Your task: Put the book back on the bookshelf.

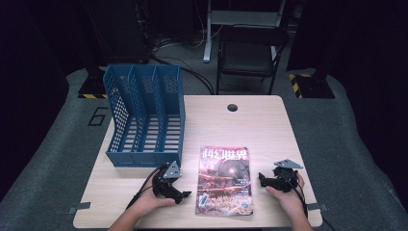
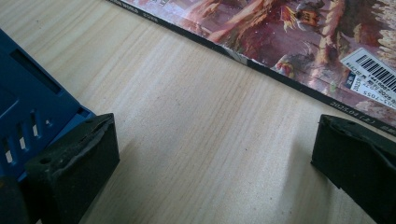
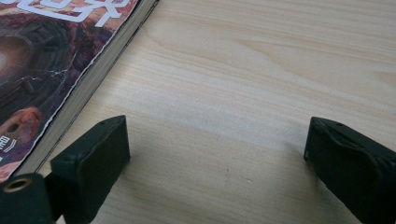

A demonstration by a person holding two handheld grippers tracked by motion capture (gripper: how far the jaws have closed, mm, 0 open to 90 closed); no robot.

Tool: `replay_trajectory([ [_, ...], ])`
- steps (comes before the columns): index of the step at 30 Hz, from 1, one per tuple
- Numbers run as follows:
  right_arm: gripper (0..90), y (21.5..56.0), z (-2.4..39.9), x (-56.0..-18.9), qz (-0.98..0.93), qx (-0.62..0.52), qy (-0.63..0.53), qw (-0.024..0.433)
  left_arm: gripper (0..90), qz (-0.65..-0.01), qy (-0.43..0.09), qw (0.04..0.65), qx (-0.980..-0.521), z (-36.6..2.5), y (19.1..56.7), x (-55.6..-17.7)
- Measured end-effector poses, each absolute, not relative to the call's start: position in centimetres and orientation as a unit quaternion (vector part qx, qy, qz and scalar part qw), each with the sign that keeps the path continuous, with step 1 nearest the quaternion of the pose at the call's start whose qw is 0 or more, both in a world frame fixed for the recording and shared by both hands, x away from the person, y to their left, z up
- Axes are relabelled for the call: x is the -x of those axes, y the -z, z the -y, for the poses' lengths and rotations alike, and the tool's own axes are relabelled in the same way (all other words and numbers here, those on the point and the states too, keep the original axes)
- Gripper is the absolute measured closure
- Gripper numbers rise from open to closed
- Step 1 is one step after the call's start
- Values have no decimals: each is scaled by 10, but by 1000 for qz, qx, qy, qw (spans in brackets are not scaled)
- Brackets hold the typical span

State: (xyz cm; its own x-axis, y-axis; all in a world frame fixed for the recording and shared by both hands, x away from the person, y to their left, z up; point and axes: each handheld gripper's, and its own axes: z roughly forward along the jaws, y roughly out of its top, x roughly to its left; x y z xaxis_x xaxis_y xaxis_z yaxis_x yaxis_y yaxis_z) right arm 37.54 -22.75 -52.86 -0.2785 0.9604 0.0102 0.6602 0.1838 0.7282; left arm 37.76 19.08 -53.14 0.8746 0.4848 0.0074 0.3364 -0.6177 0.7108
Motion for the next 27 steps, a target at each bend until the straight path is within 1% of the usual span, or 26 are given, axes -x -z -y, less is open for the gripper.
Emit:
replay_trajectory([
  [1, 88, 529, 227, -375, -733, -553, -320, 235, 5, -230, -100, 372, -894, -191, 531, -378],
  [2, 158, 525, 226, -376, -739, -551, -315, 228, 5, -229, -100, 372, -894, -191, 531, -378],
  [3, 158, 525, 226, -376, -739, -551, -315, 228, 5, -229, -100, 372, -894, -191, 531, -378],
  [8, 229, 521, 221, -374, -737, -562, -305, 217, 5, -229, -95, 374, -894, -191, 531, -378],
  [9, 229, 521, 221, -374, -737, -562, -305, 217, 5, -229, -95, 374, -894, -191, 531, -378],
  [11, 271, 518, 220, -374, -740, -564, -299, 213, 5, -230, -99, 373, -893, -190, 532, -379],
  [17, 342, 512, 215, -371, -740, -570, -297, 199, 5, -232, -96, 372, -894, -190, 531, -379],
  [21, 345, 507, 210, -370, -737, -566, -312, 199, 6, -238, -100, 373, -891, -188, 531, -378],
  [25, 338, 503, 205, -368, -735, -563, -336, 169, 5, -238, -103, 373, -891, -188, 532, -378],
  [27, 328, 501, 199, -367, -738, -558, -342, 163, 6, -238, -103, 373, -891, -188, 532, -378],
])
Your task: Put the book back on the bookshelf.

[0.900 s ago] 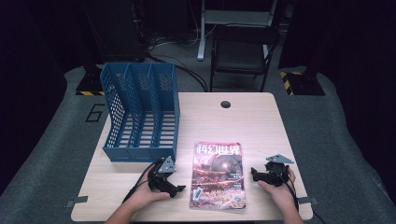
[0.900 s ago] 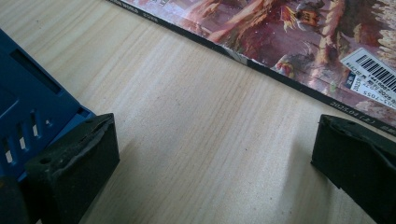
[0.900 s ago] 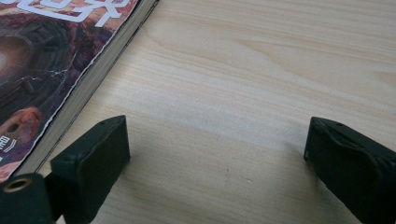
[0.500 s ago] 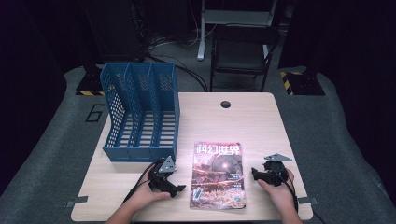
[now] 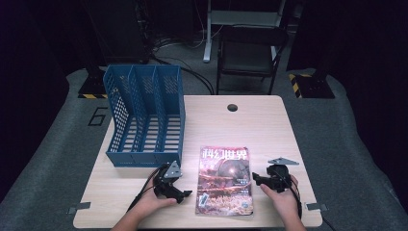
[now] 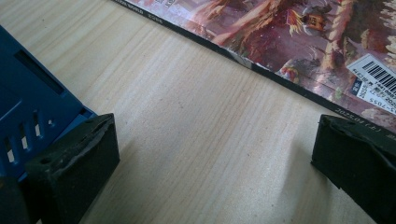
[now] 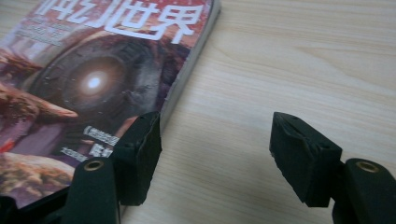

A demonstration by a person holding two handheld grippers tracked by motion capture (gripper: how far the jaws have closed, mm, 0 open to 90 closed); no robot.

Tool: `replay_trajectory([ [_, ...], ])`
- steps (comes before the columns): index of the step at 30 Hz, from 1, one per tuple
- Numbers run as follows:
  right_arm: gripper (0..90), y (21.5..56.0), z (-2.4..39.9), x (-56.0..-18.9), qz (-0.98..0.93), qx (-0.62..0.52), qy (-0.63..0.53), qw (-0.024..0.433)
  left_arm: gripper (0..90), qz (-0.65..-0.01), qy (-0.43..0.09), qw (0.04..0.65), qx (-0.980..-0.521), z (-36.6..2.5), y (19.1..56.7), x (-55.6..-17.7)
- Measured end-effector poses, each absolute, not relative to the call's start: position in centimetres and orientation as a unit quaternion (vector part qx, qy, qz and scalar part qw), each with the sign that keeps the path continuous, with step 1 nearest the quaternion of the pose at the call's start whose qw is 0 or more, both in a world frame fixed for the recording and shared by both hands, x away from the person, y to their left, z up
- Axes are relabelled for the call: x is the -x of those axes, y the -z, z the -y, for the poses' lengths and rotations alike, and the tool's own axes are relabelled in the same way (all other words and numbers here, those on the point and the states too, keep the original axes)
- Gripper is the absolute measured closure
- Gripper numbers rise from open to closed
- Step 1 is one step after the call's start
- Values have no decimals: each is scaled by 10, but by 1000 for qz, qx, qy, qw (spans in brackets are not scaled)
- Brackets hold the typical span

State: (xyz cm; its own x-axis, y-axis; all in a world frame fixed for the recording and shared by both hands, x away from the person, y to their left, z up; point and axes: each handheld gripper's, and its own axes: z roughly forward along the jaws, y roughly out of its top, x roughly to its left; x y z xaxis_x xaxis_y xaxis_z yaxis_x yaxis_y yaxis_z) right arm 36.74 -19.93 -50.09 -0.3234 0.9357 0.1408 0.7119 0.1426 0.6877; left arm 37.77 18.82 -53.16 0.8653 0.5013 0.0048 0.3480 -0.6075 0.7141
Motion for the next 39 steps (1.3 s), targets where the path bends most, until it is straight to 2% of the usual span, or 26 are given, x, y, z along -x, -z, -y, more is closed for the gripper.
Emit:
replay_trajectory([
  [25, 269, 504, 175, -374, -759, -534, -346, 134, 6, -244, -105, 370, -890, -188, 531, -378],
  [39, 269, 508, 164, -378, -768, -530, -336, 127, 8, -249, -108, 372, -888, -188, 532, -377],
])
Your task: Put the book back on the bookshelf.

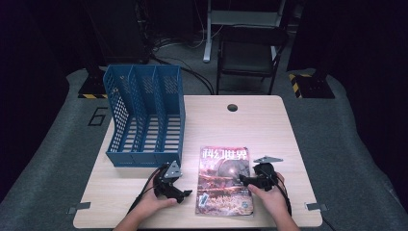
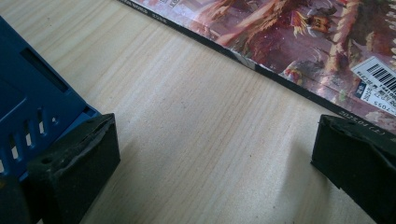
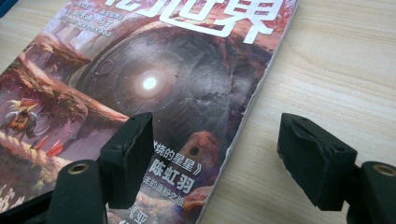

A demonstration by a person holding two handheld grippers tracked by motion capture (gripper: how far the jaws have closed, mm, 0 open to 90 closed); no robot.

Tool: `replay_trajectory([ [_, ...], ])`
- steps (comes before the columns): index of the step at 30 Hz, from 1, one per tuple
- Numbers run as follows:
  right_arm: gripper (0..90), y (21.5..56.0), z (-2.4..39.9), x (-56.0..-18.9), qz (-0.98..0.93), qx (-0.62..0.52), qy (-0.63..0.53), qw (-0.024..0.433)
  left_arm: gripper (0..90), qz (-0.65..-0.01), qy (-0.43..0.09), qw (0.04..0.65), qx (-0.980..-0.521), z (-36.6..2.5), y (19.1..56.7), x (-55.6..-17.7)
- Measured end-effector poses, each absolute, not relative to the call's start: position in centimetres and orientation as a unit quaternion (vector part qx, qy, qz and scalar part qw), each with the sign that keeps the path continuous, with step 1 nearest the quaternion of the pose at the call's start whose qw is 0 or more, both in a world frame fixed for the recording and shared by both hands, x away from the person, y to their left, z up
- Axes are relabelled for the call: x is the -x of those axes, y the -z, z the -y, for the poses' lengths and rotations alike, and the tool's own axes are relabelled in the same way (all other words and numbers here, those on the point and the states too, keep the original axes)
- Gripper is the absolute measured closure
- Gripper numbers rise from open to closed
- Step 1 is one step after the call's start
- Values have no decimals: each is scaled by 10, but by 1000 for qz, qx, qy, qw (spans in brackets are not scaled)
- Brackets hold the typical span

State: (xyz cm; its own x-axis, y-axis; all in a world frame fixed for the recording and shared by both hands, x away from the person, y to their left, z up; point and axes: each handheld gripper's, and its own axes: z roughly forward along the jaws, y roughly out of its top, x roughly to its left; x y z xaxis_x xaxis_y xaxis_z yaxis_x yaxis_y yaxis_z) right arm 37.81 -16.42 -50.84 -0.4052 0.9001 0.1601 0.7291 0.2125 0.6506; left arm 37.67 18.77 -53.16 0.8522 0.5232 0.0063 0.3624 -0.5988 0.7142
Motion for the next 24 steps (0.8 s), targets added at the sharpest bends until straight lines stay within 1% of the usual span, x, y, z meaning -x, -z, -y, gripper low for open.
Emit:
replay_trajectory([
  [14, 278, 511, 159, -382, -769, -533, -332, 116, 7, -257, -111, 370, -886, -188, 531, -376],
  [18, 279, 510, 156, -382, -762, -541, -339, 105, 7, -259, -112, 370, -885, -187, 531, -376],
  [19, 269, 510, 154, -382, -762, -541, -342, 97, 9, -266, -113, 368, -884, -187, 531, -375],
  [24, 265, 508, 152, -383, -742, -572, -340, 84, 10, -289, -120, 369, -875, -182, 532, -371],
])
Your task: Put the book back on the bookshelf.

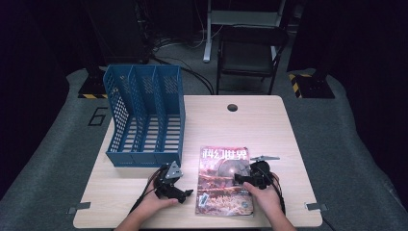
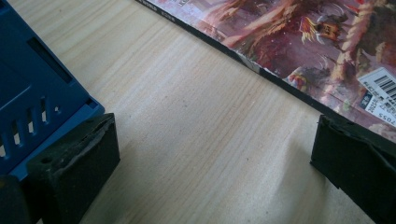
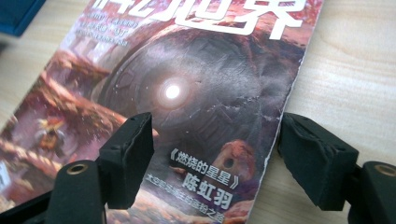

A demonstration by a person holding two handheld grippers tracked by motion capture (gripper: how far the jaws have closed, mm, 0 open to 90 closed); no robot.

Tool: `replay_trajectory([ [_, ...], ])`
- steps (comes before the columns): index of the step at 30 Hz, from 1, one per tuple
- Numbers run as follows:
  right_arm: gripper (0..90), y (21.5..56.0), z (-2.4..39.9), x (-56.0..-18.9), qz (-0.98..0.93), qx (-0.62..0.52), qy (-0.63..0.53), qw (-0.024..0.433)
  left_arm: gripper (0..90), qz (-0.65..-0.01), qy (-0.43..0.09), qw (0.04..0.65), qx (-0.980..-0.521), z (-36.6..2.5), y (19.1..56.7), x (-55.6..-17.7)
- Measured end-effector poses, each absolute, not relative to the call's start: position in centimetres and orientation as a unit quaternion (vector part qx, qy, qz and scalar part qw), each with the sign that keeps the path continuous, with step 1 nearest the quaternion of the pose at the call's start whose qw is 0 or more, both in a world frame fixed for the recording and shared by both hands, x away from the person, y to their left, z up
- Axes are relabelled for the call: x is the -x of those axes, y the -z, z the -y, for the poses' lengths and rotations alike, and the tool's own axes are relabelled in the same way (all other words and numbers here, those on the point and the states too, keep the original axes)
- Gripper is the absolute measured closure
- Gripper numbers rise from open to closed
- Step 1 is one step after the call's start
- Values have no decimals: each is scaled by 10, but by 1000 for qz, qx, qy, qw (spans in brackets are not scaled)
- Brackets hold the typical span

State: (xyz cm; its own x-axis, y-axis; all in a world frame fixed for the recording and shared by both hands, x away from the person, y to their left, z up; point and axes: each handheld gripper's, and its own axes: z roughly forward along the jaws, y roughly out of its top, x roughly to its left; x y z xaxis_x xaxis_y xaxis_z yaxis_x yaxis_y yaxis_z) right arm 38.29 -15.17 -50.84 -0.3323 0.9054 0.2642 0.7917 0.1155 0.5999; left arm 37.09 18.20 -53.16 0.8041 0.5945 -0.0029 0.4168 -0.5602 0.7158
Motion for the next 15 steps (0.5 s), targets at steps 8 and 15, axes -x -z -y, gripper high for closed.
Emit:
replay_trajectory([
  [8, 265, 506, 147, -384, -729, -595, -329, 77, 25, -302, -128, 366, -871, -179, 531, -370],
  [15, 251, 510, 146, -382, -739, -573, -339, 106, 244, -326, -120, 399, -849, -184, 529, -370],
])
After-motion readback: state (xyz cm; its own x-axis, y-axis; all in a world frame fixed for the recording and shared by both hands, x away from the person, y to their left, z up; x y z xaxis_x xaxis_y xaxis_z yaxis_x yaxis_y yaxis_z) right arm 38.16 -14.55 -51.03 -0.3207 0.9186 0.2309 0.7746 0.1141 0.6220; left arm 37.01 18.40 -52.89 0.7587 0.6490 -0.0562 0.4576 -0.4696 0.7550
